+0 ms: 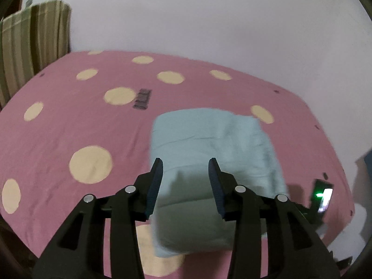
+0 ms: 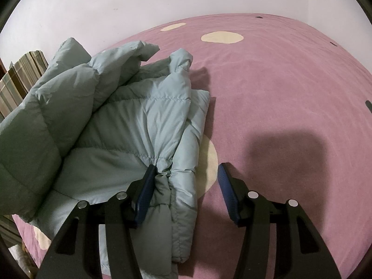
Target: Fold large clothes
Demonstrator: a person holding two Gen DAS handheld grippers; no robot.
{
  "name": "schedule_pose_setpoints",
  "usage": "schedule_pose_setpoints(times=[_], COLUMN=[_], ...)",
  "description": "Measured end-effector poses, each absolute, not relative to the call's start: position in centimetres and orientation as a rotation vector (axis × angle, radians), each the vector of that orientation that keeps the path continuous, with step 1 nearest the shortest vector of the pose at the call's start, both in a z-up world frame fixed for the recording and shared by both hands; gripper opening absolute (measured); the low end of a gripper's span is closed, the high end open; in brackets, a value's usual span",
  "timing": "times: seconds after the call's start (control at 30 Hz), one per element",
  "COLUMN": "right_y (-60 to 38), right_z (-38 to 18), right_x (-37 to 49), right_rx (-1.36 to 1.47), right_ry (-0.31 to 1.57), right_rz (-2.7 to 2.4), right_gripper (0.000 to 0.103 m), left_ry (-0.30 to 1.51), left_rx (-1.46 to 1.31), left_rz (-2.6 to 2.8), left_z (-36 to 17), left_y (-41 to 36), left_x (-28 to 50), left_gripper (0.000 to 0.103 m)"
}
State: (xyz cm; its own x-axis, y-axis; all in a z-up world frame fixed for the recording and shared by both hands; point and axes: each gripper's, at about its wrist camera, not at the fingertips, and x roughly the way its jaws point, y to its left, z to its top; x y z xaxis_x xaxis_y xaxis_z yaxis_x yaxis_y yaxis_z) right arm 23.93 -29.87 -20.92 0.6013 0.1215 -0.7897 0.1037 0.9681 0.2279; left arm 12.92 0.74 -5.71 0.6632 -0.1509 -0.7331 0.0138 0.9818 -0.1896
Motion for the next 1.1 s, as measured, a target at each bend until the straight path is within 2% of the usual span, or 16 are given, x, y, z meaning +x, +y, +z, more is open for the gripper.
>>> schedule_pose_setpoints(times=[0.17, 0.23, 0.4, 0.57, 0.6, 0.9, 0.97, 1.0, 1.03, 1.1], right_y=[-30.6, -30.8, -30.0, -27.7, -26.9, -21.9, -21.8, -21.8, -21.8, -21.8], right_z=[-19.3, -18.1, -14.3, -11.3, -11.0, -12.9, -13.4, -13.5, -13.7, -13.7], right_x=[23.9, 23.9, 24.4, 25.8, 26.2, 29.0, 28.9, 28.8, 28.9, 28.9], right_rx=[0.305, 0.322, 0.363, 0.425, 0.418, 0.315, 0.308, 0.311, 0.311, 0.302], right_ry=[0.94, 0.919, 0.86, 0.83, 0.826, 0.929, 0.94, 0.944, 0.953, 0.958], right_rz=[-0.019, -0.024, 0.018, 0.105, 0.115, 0.136, 0.132, 0.139, 0.149, 0.161], right_gripper=[0.055, 0.055, 0.055, 0.064, 0.069, 0.071, 0.065, 0.046, 0.034, 0.021], left_ry=[0.905, 0.905, 0.902, 0.903, 0.905, 0.938, 0.943, 0.942, 0.941, 0.937], left_rx=[-0.227, -0.234, -0.221, -0.24, -0.24, -0.274, -0.272, -0.275, -0.277, -0.271], left_rz=[-0.054, -0.046, -0.042, -0.067, -0.07, -0.127, -0.141, -0.151, -0.159, -0.172], left_z=[-8.6, -9.1, -10.0, -11.0, -11.2, -13.6, -14.0, -14.1, -14.2, -14.0], left_y=[3.6, 4.4, 5.4, 6.2, 6.2, 6.4, 6.2, 6.0, 5.9, 5.6], left_x=[14.4, 14.7, 15.7, 16.4, 16.5, 17.7, 17.8, 17.8, 17.9, 18.0], left_gripper=[0.043, 0.05, 0.055, 0.059, 0.06, 0.06, 0.06, 0.06, 0.06, 0.06])
